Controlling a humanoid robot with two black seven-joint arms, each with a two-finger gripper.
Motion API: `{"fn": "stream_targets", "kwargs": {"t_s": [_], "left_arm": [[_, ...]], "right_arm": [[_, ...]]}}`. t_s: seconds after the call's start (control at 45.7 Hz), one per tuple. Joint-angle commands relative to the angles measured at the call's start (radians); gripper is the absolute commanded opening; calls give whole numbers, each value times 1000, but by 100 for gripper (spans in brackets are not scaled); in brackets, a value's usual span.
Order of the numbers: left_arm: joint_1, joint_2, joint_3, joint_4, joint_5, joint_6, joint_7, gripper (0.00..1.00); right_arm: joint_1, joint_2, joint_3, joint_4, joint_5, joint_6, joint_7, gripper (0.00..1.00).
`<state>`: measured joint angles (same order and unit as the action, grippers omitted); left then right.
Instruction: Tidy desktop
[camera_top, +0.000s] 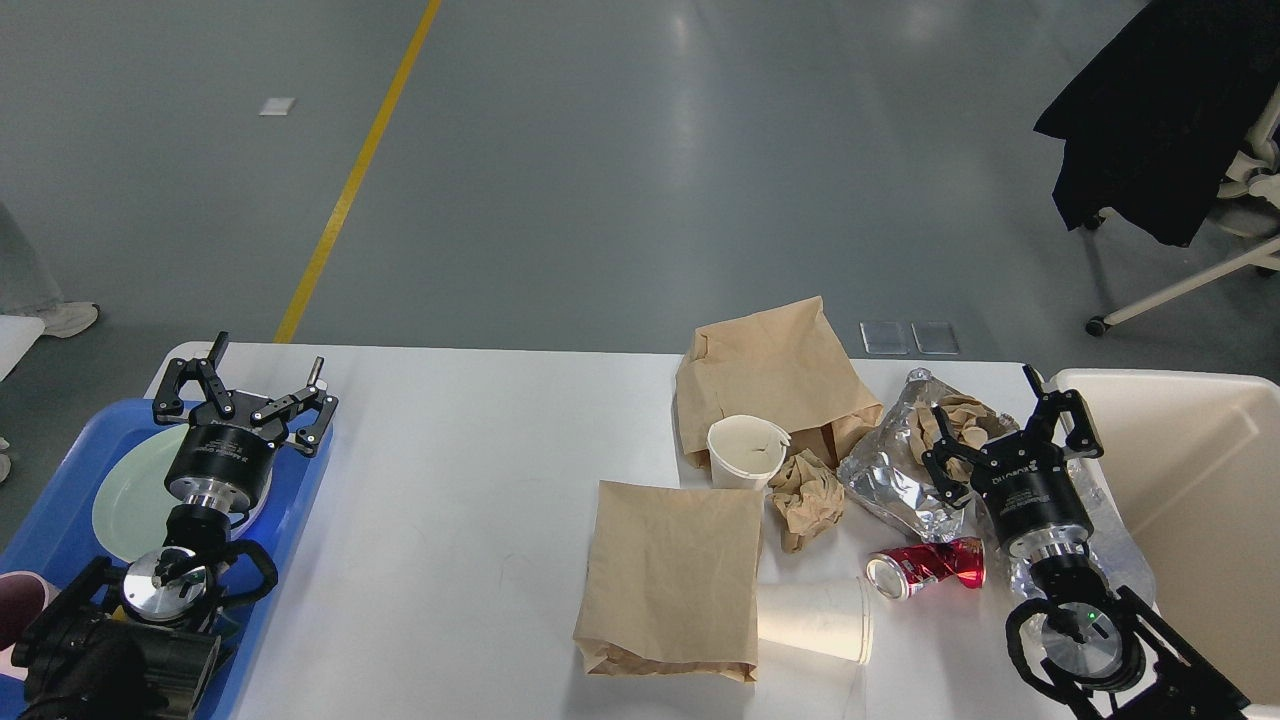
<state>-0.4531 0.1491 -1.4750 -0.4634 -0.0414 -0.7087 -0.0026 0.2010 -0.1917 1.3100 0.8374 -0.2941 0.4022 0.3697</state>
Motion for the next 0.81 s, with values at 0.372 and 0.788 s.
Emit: {"fn": "stream_targets", "kwargs": {"t_s": [0.372, 0.788], "left_arm": [[2, 15, 16, 5, 37, -14, -68, 96], [1, 35, 81, 5, 103, -12, -162, 96]], "right_arm": [[0, 0, 0, 2, 1, 1, 0, 100], [0, 0, 0, 2, 1, 1, 0, 100]]}}
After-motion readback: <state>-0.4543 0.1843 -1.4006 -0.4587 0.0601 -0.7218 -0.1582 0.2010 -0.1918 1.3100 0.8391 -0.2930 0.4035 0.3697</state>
